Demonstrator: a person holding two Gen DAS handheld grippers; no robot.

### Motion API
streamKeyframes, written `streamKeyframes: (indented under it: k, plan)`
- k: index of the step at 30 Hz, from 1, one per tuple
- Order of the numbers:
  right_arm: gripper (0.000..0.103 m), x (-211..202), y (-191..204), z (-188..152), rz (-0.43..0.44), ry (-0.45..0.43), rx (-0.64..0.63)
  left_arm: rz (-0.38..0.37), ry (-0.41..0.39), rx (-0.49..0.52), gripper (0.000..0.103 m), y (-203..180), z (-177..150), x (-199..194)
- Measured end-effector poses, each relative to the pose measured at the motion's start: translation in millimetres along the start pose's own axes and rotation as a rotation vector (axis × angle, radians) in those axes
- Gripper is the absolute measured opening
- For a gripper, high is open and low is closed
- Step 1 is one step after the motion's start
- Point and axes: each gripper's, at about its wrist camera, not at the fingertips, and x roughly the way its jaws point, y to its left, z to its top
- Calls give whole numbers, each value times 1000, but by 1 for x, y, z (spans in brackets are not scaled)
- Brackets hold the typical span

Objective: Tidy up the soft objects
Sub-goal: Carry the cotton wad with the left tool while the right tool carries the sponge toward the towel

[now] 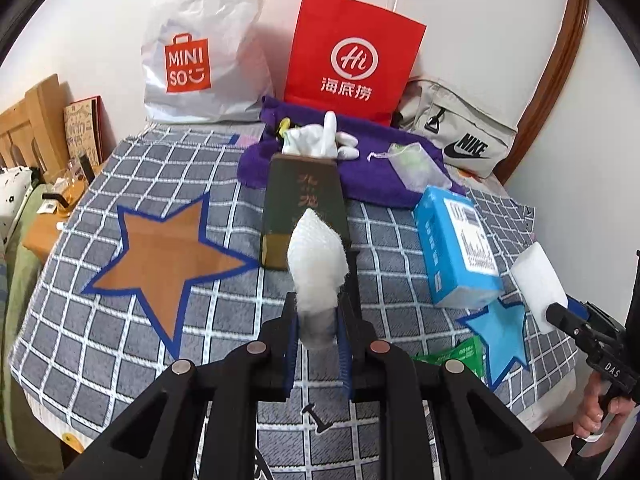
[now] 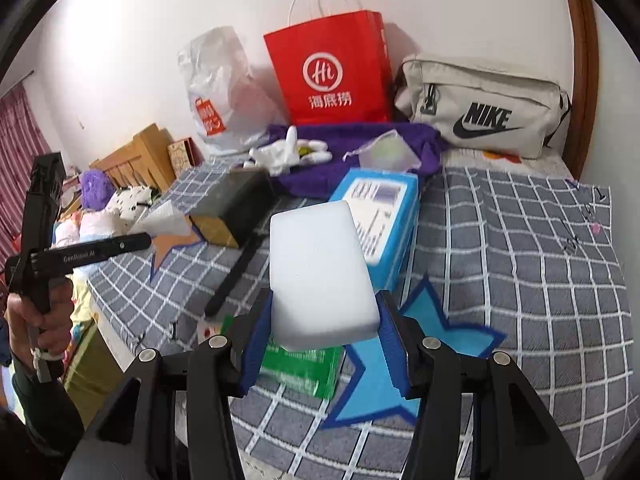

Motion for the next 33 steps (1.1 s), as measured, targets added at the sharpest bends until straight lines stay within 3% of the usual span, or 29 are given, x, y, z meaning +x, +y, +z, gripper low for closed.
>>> streamKeyframes:
  k: [33]
  plan:
    - [51, 40, -24, 128, -29, -50, 5, 32, -27, 34, 17, -18, 113, 24]
